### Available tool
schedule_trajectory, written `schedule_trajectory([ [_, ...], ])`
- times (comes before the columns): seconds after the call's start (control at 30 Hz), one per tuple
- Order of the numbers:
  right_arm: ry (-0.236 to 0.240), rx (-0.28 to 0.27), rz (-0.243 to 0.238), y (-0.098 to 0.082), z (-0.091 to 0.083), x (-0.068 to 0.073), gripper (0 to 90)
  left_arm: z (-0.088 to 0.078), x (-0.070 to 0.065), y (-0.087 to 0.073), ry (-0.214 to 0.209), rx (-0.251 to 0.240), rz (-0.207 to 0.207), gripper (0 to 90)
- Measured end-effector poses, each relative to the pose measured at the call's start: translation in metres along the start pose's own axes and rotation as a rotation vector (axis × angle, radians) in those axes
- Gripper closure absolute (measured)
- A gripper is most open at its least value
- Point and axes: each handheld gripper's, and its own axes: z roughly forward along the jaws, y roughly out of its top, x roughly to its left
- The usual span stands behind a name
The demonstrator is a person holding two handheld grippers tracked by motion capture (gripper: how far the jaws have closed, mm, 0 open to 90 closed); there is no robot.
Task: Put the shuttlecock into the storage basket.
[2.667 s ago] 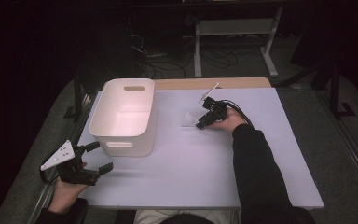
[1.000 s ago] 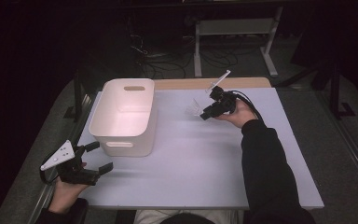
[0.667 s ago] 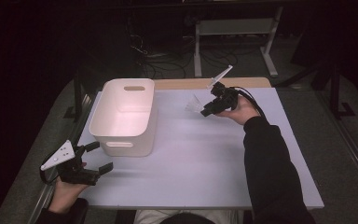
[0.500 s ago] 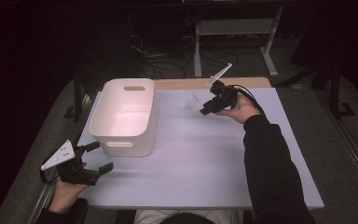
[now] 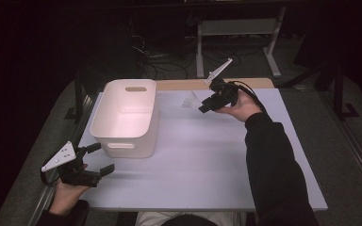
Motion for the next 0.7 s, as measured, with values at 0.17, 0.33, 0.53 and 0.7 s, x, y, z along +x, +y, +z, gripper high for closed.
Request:
schedule_trajectory([
  [0.17, 0.003, -0.01, -0.005, 0.005, -0.003, 0.005, 64.1, -0.001, 0.0, 0.0, 0.006, 0.0, -0.001, 0.1],
  [0.33, 0.009, -0.017, -0.017, 0.009, -0.004, 0.009, 64.0, 0.0, 0.0, 0.0, 0.003, 0.001, -0.001, 0.1],
  [0.53, 0.014, -0.019, -0.03, 0.014, -0.004, 0.013, 64.1, 0.0, 0.0, 0.0, 0.004, 0.0, -0.002, 0.2],
  [0.7, 0.014, -0.014, -0.038, 0.019, -0.005, 0.016, 64.0, -0.001, 0.0, 0.0, 0.005, 0.001, -0.002, 0.1],
])
